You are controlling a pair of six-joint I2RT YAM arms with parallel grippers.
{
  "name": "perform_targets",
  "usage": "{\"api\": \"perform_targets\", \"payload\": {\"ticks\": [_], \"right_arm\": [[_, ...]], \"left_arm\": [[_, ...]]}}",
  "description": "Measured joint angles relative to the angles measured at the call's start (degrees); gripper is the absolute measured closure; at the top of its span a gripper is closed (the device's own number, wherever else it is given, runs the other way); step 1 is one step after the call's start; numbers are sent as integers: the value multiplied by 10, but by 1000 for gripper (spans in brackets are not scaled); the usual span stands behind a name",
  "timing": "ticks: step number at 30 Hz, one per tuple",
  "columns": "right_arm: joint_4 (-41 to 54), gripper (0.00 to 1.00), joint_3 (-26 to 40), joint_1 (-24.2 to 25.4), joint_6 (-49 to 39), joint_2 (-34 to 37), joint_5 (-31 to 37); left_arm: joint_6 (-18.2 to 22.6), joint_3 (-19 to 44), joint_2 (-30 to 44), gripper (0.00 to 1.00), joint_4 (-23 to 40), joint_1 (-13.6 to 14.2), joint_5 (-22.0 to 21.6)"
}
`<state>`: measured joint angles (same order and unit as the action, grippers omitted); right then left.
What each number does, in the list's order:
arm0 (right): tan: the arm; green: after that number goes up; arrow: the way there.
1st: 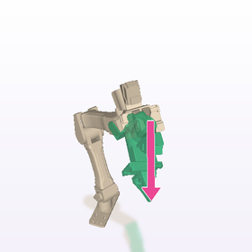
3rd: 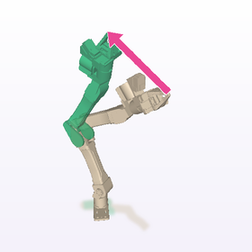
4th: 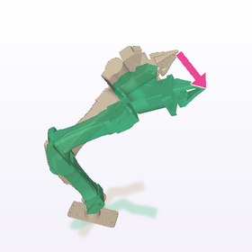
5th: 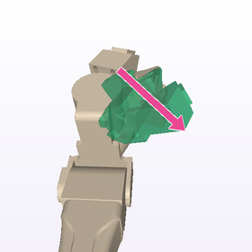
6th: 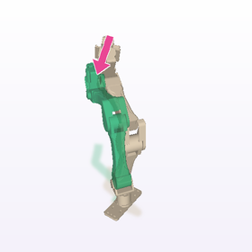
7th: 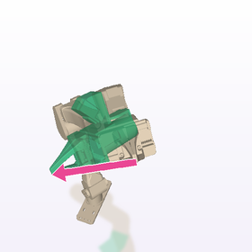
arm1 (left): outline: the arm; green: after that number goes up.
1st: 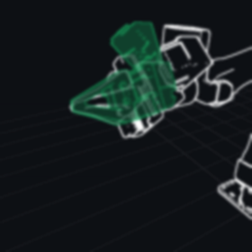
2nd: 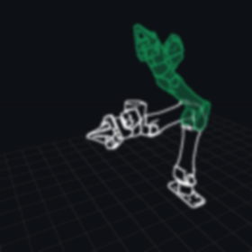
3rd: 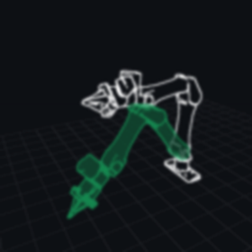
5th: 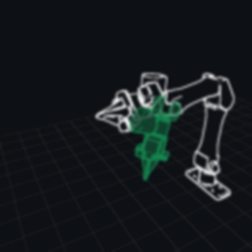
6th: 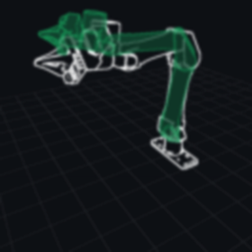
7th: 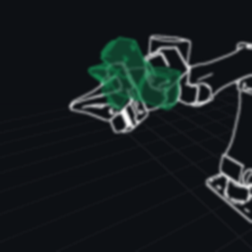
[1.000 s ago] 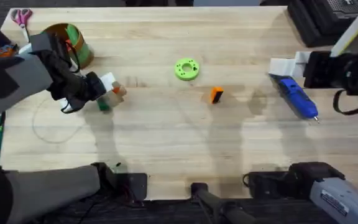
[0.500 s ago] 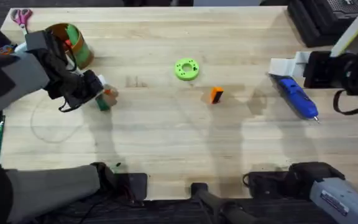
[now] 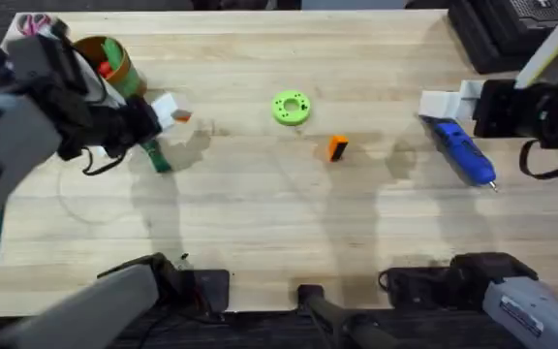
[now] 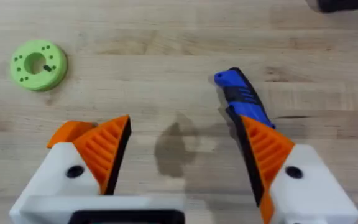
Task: Pick up the gripper from the table and insert it into the empty holder that is missing its gripper. Then pick up a screw, insert it into the mounting hole, and use the screwdriver to tighten it. Finally, clean up the table by picking up the vegetable and placing it into the bucket.
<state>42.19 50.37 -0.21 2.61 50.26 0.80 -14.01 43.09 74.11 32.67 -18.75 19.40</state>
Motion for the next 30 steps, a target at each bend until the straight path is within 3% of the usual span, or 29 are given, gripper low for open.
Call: {"api": "perform_targets", "payload": {"ticks": [6, 10, 14, 18, 24, 30], "right_arm": [[0, 8, 0, 0, 0, 0, 0], [0, 7, 0, 0, 0, 0, 0], [0, 8, 0, 0, 0, 0, 0], [0, 8, 0, 0, 0, 0, 0], [0, 8, 0, 0, 0, 0, 0], [1, 8, 0, 0, 0, 0, 0]], "left_arm": [[2, 0, -140, 14, -11, 3, 122], [-29, 0, -207, 14, -8, 3, 186], [-85, 0, -246, 15, 31, 3, 214], [-105, 0, -251, 15, 59, 3, 215], [-47, -5, -253, 15, 36, 26, 215], [11, -108, -337, 15, -112, 83, 212]]}}
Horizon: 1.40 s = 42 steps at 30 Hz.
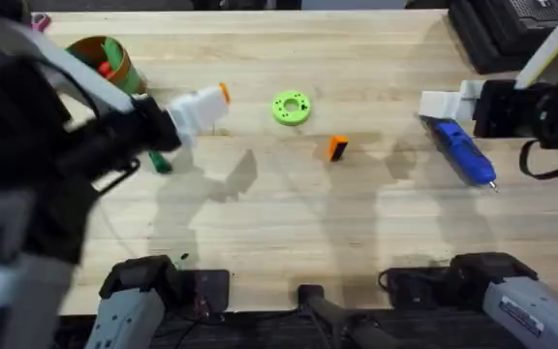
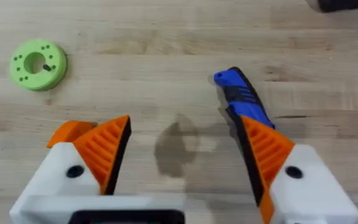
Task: Pick up the gripper from the table and insert it into the empty holder that is missing its gripper. Then pick up a screw, insert it into the mounting hole, and use the screwdriver to tighten it. Finally, clean up the table by picking up the vegetable and placing it into the bucket.
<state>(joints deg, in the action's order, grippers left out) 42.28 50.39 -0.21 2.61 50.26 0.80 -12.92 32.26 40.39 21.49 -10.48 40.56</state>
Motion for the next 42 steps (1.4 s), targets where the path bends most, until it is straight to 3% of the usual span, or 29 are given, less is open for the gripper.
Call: {"api": "perform_targets", "payload": {"ticks": [5, 11, 21, 26, 29, 34, 42], "right_arm": [[0, 8, 0, 0, 0, 0, 0], [0, 8, 0, 0, 0, 0, 0], [0, 8, 0, 0, 0, 0, 0], [0, 8, 0, 0, 0, 0, 0], [0, 8, 0, 0, 0, 0, 0], [0, 7, 0, 0, 0, 0, 0], [0, 8, 0, 0, 0, 0, 0]], "left_arm": [[16, -118, -105, 15, -99, 10, -3], [20, -215, -232, 15, -119, 25, -15], [22, -292, -372, 15, -130, 73, -64], [47, -298, -401, 15, -140, 93, -68], [78, -298, -401, 15, -140, 103, -51], [129, -310, -401, 15, -162, 106, 24], [153, -310, -401, 15, -156, 107, 106]]}}
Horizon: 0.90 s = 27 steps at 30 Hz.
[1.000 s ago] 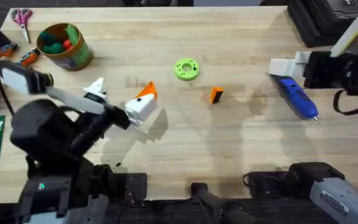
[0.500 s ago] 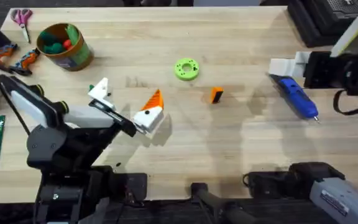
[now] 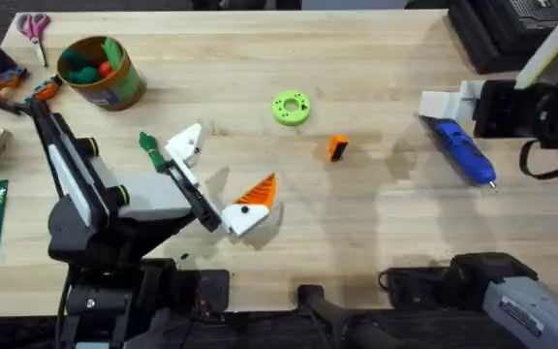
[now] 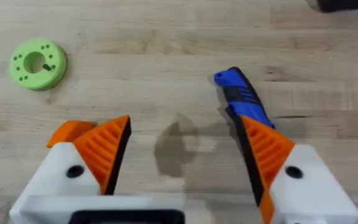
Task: Pick up the gripper from the table and insert it into the empty holder that is missing its gripper. Then pick up a screw, insert it into the mounting hole, and use the screwdriver to tighten it. Finally, clean up the table by picking up the vegetable and placing it into the bucket.
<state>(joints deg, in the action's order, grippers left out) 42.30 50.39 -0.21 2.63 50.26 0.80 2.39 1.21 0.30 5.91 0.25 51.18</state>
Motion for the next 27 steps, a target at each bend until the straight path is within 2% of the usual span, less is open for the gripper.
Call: {"api": "perform_targets", "payload": {"ticks": [10, 27], "right_arm": [[0, 8, 0, 0, 0, 0, 0], [0, 7, 0, 0, 0, 0, 0]], "left_arm": [[4, 0, 0, 15, 4, 0, 44], [4, 0, 0, 15, 4, 0, 47]]}}
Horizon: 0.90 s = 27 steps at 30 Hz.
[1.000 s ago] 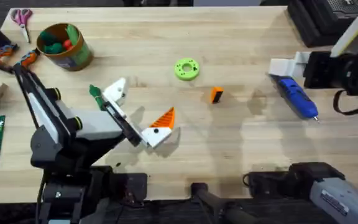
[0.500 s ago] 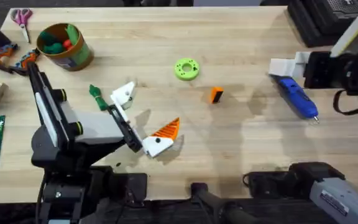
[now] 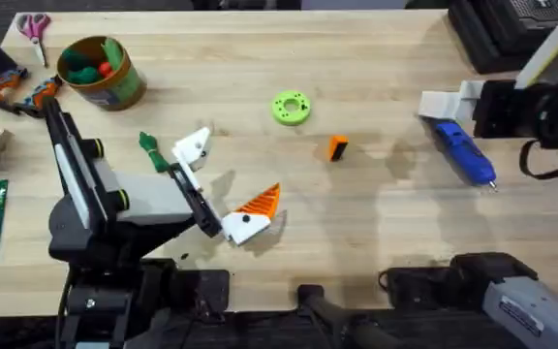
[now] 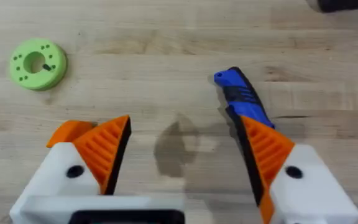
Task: Pick up the gripper from the table and insert it into the empty holder that is missing its gripper. Then pick up a screw, insert it into the mounting hole, and use the screwdriver to tighten it. Finally, clean up the table by picking up the vegetable and placing it into the bucket.
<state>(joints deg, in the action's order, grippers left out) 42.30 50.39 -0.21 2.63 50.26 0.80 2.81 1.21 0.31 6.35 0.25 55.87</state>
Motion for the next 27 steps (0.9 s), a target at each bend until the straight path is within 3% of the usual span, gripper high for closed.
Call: {"api": "perform_targets", "payload": {"ticks": [7, 12, 20, 27], "right_arm": [[1, 7, 0, 0, 0, 0, 0], [23, 7, 1, -11, 53, 4, -40], [13, 8, 12, -144, 139, 88, -38], [13, 7, 91, -258, 188, 200, -4]], "left_arm": [[0, 0, 0, 15, -1, 0, -4], [0, 0, 0, 15, -1, 0, -4], [0, 0, 0, 15, -1, 0, -4], [0, 0, 0, 16, -1, 0, -4]]}}
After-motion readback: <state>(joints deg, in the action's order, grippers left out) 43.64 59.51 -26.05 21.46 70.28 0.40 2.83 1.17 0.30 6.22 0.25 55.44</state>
